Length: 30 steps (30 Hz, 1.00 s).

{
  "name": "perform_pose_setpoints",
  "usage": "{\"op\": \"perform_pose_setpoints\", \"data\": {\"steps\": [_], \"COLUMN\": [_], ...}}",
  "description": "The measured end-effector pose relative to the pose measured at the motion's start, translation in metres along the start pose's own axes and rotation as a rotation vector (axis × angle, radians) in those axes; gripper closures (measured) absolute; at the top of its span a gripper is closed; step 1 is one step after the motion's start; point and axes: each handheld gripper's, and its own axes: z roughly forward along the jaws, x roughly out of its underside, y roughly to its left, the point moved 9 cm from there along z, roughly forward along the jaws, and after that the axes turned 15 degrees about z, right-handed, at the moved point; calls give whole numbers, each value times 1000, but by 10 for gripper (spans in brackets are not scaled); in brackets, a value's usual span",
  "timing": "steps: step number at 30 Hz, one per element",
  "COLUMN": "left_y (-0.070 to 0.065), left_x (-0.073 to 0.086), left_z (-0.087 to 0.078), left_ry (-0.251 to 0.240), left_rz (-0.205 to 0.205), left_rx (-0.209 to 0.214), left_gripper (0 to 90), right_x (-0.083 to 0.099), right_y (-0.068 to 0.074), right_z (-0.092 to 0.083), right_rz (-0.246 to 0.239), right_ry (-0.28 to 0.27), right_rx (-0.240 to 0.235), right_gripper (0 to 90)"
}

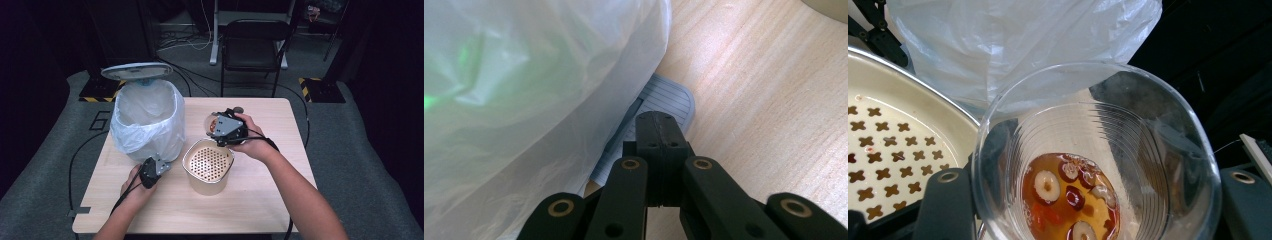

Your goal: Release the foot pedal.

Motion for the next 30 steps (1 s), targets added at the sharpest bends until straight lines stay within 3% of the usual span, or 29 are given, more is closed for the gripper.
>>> {"op": "perform_pose_setpoints", "data": {"steps": [8, 14, 17, 30], "left_y": [0, 0, 0, 0], "left_x": [0, 0, 0, 1], "left_z": [0, 0, 0, 0], "left_ry": [6, 5, 5, 8], "left_rz": [6, 8, 8, 4], "left_rx": [-4, -7, -7, -4], "left_gripper": [900, 900, 900, 900], "right_x": [5, 9, 11, 7], "right_y": [7, 10, 12, 22], "right_z": [-1, -1, -1, 2], "right_rz": [-102, -130, -168, -319], "right_ry": [11, 17, 23, -4], "right_rx": [17, 26, 37, 80], "right_gripper": [336, 336, 337, 339]}}
